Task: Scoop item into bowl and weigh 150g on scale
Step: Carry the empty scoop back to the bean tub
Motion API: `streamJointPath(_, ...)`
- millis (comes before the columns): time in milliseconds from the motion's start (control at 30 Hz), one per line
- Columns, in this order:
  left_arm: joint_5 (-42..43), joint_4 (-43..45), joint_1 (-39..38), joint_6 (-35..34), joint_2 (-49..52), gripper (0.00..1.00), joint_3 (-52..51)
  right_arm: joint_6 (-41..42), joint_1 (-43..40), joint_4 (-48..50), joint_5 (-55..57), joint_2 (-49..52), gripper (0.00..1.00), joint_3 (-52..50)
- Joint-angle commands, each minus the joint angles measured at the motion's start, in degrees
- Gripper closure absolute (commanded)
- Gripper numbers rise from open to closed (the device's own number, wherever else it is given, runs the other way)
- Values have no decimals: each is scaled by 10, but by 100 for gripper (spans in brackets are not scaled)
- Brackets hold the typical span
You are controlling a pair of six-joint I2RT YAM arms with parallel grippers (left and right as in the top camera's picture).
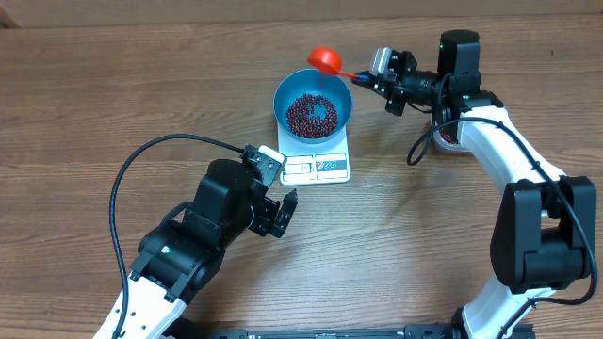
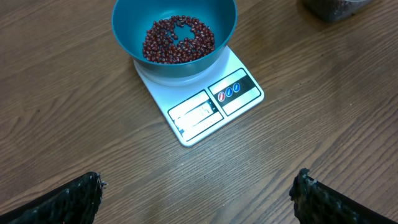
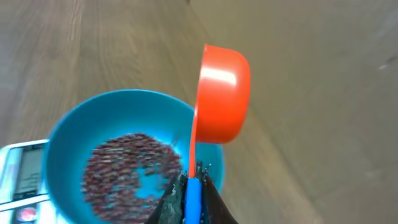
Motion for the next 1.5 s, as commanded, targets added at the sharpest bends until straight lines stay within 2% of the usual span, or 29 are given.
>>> streamJointPath(0,7,0,-3,-9,1,0,-3,-13,5,-31,-33,-14,96,-2)
streamJointPath(233,7,0,-3,-9,1,0,-3,-8,5,-45,-16,-21,96,-1)
streamJointPath(400,7,0,-3,-9,1,0,-3,101,3,-46,-3,-56,96,-1)
streamJointPath(600,7,0,-3,-9,1,1,-3,253,2,-52,118,-124,96,-1)
streamJointPath(800,7,0,-3,-9,1,0,-3,352,1,-119,346,-194,96,-1)
streamJointPath(1100,7,0,-3,-9,1,0,-3,368,1,-244,627,-259,96,-1)
streamJointPath(1200,7,0,-3,-9,1,0,-3,368,1,-289,686,-263,96,-1)
streamJointPath(1467,7,0,-3,-9,1,0,-3,414,-5,-422,718,-252,96,-1)
